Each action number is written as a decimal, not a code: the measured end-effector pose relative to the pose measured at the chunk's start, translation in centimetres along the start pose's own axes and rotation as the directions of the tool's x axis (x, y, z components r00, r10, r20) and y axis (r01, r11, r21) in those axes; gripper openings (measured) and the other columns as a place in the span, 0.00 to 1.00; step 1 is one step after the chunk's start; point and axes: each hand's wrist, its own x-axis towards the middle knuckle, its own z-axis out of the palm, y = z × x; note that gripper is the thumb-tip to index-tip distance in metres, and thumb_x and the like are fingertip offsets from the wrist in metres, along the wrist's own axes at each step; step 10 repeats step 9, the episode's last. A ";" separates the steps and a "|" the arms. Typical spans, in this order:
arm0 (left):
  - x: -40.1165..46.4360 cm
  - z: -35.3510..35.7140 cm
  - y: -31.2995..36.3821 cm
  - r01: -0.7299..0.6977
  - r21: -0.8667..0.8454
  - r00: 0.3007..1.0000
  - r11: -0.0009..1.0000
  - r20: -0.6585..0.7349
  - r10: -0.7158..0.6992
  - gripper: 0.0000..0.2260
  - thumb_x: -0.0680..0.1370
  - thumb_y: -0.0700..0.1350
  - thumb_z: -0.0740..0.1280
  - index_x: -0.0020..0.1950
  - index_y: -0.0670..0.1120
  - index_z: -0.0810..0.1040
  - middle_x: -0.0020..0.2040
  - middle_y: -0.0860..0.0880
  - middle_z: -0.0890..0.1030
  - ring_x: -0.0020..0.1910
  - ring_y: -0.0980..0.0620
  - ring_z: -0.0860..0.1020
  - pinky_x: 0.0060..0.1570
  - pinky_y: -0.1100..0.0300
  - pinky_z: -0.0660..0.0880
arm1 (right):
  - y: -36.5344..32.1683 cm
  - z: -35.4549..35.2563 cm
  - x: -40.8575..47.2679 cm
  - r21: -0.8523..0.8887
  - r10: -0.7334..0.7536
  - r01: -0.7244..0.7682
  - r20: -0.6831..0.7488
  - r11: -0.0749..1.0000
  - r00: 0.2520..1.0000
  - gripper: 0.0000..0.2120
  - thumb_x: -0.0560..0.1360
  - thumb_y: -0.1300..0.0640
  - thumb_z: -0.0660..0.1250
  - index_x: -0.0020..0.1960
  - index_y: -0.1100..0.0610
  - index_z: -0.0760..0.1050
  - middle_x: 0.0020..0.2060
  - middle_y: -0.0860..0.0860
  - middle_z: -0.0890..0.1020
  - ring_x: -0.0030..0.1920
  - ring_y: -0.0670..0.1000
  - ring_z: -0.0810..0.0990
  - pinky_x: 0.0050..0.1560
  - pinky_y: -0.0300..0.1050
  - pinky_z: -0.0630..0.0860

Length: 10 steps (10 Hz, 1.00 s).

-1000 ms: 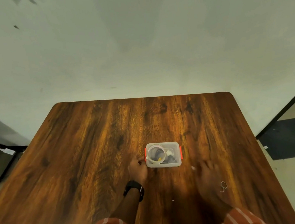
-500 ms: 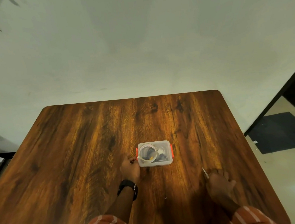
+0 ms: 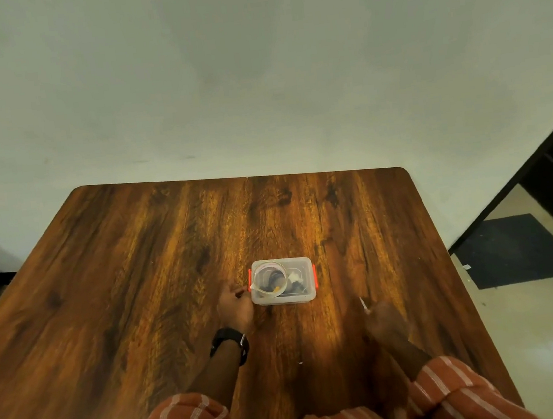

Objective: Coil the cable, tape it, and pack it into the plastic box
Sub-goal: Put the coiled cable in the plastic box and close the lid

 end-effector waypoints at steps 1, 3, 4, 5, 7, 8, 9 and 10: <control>-0.4 -0.2 0.4 0.009 -0.011 1.000 1.000 0.002 -0.009 0.13 0.80 0.40 0.66 0.63 0.40 0.75 0.57 0.44 0.80 0.55 0.43 0.77 0.53 0.52 0.72 | -2.5 0.8 0.4 0.194 -0.042 0.051 -0.050 0.980 0.998 0.07 0.78 0.59 0.67 0.52 0.59 0.81 0.46 0.56 0.84 0.47 0.56 0.84 0.52 0.56 0.81; -0.6 -0.6 0.7 0.020 -0.021 1.000 1.000 0.011 -0.020 0.14 0.80 0.40 0.65 0.66 0.41 0.73 0.60 0.43 0.80 0.54 0.44 0.77 0.54 0.50 0.73 | -10.2 4.0 0.4 0.236 -0.172 0.218 -0.203 0.947 0.964 0.07 0.77 0.60 0.68 0.54 0.57 0.83 0.48 0.53 0.86 0.50 0.54 0.84 0.54 0.53 0.81; -0.6 -0.7 0.6 0.037 -0.034 0.999 0.999 0.019 -0.036 0.15 0.80 0.39 0.65 0.67 0.42 0.72 0.58 0.44 0.80 0.51 0.49 0.76 0.50 0.54 0.71 | -11.4 5.6 0.9 0.119 -0.218 0.240 -0.171 0.964 0.961 0.10 0.78 0.56 0.69 0.58 0.55 0.83 0.53 0.51 0.86 0.52 0.52 0.83 0.53 0.44 0.76; -0.6 -0.8 0.7 0.051 -0.055 0.998 0.997 0.030 -0.049 0.15 0.80 0.37 0.65 0.67 0.41 0.72 0.58 0.43 0.81 0.54 0.47 0.78 0.54 0.49 0.75 | -11.3 6.2 0.9 0.082 -0.265 0.277 -0.133 0.957 0.955 0.12 0.78 0.53 0.68 0.60 0.54 0.82 0.55 0.51 0.86 0.53 0.51 0.83 0.53 0.43 0.77; -0.6 -0.8 0.3 0.064 -0.042 0.997 0.997 0.056 -0.061 0.18 0.81 0.39 0.64 0.71 0.43 0.69 0.60 0.46 0.80 0.56 0.46 0.79 0.59 0.46 0.76 | -10.6 6.7 1.0 0.094 -0.307 0.325 -0.162 0.941 0.938 0.14 0.75 0.58 0.71 0.61 0.55 0.82 0.55 0.52 0.86 0.53 0.52 0.83 0.55 0.46 0.80; -0.6 -0.8 0.4 0.012 0.047 0.998 0.999 0.066 -0.016 0.09 0.80 0.40 0.64 0.60 0.44 0.76 0.55 0.47 0.81 0.51 0.49 0.78 0.52 0.51 0.76 | -10.2 6.3 1.0 0.175 -0.360 0.374 -0.107 0.911 0.927 0.14 0.75 0.58 0.71 0.61 0.56 0.81 0.54 0.52 0.85 0.49 0.49 0.83 0.51 0.47 0.83; -0.2 -0.9 0.3 -0.060 0.135 0.997 0.989 0.061 0.052 0.04 0.80 0.40 0.64 0.50 0.47 0.77 0.47 0.49 0.80 0.47 0.48 0.78 0.47 0.54 0.75 | -9.7 5.6 1.6 0.201 -0.375 0.385 -0.083 0.901 0.923 0.11 0.78 0.55 0.69 0.59 0.55 0.81 0.51 0.50 0.85 0.44 0.45 0.83 0.44 0.40 0.82; -0.2 -0.9 0.3 -0.060 0.135 0.997 0.989 0.061 0.052 0.04 0.80 0.40 0.64 0.50 0.47 0.77 0.47 0.49 0.80 0.47 0.48 0.78 0.47 0.54 0.75 | -9.7 5.6 1.6 0.201 -0.375 0.385 -0.083 0.901 0.923 0.11 0.78 0.55 0.69 0.59 0.55 0.81 0.51 0.50 0.85 0.44 0.45 0.83 0.44 0.40 0.82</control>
